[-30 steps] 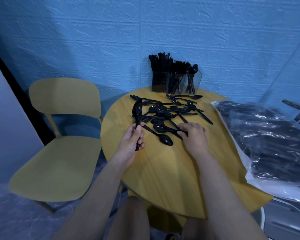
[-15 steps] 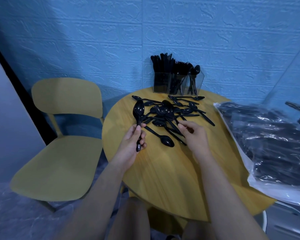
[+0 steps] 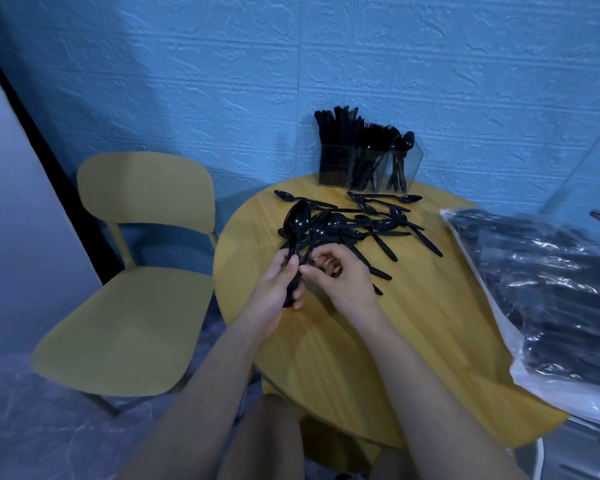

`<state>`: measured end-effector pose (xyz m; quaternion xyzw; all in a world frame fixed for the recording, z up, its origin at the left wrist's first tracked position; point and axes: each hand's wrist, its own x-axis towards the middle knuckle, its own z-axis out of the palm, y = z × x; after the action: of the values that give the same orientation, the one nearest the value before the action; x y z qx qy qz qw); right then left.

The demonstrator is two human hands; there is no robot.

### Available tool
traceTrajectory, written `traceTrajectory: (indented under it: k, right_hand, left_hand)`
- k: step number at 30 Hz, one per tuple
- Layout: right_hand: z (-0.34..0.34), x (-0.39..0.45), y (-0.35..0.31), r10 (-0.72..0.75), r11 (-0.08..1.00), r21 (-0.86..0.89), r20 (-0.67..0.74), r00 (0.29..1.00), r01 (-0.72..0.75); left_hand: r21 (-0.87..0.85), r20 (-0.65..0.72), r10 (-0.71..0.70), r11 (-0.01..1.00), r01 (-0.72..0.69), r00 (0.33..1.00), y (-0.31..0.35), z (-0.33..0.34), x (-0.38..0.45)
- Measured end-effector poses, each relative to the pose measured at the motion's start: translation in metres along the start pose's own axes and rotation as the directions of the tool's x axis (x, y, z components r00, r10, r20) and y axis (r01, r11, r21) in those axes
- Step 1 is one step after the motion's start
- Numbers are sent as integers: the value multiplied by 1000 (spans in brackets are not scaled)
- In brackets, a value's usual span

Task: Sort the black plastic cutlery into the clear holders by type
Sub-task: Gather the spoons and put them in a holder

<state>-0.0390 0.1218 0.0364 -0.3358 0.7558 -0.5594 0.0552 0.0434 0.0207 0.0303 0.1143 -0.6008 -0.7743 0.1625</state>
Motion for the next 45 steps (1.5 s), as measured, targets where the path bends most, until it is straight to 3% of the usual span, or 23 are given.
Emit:
traceTrajectory:
  k: [4, 8, 10, 13, 15, 18, 20, 24, 28, 31, 34, 37, 40, 45]
  right_hand:
    - [-12, -2, 5, -56, 975, -216, 27, 998, 60]
    - [-40, -8, 21, 28, 745, -664, 120, 992, 59]
    - [-44, -10, 24, 74, 668, -742, 142, 987, 57]
    - [-42, -9, 22, 30, 631, -772, 123, 992, 77]
    - [-40, -10, 22, -18, 632, -770, 103, 995, 91]
    - [-43, -9, 22, -85, 785, -617, -19, 996, 56]
    - [-47, -7, 20, -63, 878, -479, -105, 992, 5]
    - [-54, -2, 18, 42, 965, -238, -283, 958, -113]
    - [-60, 0, 12, 146, 982, 167, -379, 914, -88]
    - [-68, 0, 9, 130, 947, 320, -321, 938, -22]
    - [-70, -1, 8, 54, 970, 241, -124, 991, -23]
    - [-62, -3, 8, -22, 1000, 18, 4, 1000, 22]
    - [-59, -5, 12, -82, 978, -194, -26, 996, 76]
    - [-54, -4, 13, -148, 949, -294, -96, 984, 114]
  left_hand:
    - [-39, -4, 4, 999, -4, 1000, -1, -2, 3]
    - [-8, -4, 19, 1000, -19, 1000, -2, -1, 5]
    - [-14, -2, 17, 1000, -18, 1000, -2, -2, 5]
    - [-19, -18, 13, 1000, -14, 1000, -1, -1, 5]
    - [-18, -36, 15, 1000, -16, 999, -2, -2, 5]
    - [-59, -41, 2, 998, -4, 999, -2, -2, 5]
    - [-78, -46, -6, 997, 2, 999, -1, -3, 4]
    - [-152, -73, -36, 988, 25, 997, -1, -4, 4]
    - [-230, -82, -69, 972, 48, 994, -1, -5, 6]
    - [-252, -62, -93, 965, 75, 994, -1, -6, 6]
    - [-136, 19, -91, 986, 93, 996, 2, -4, 2]
    - [59, 106, -97, 994, 91, 990, 6, -2, -2]
    - [119, 129, -138, 985, 123, 982, 10, -1, -3]
    - [329, 233, -124, 944, 42, 964, 7, 1, -3]
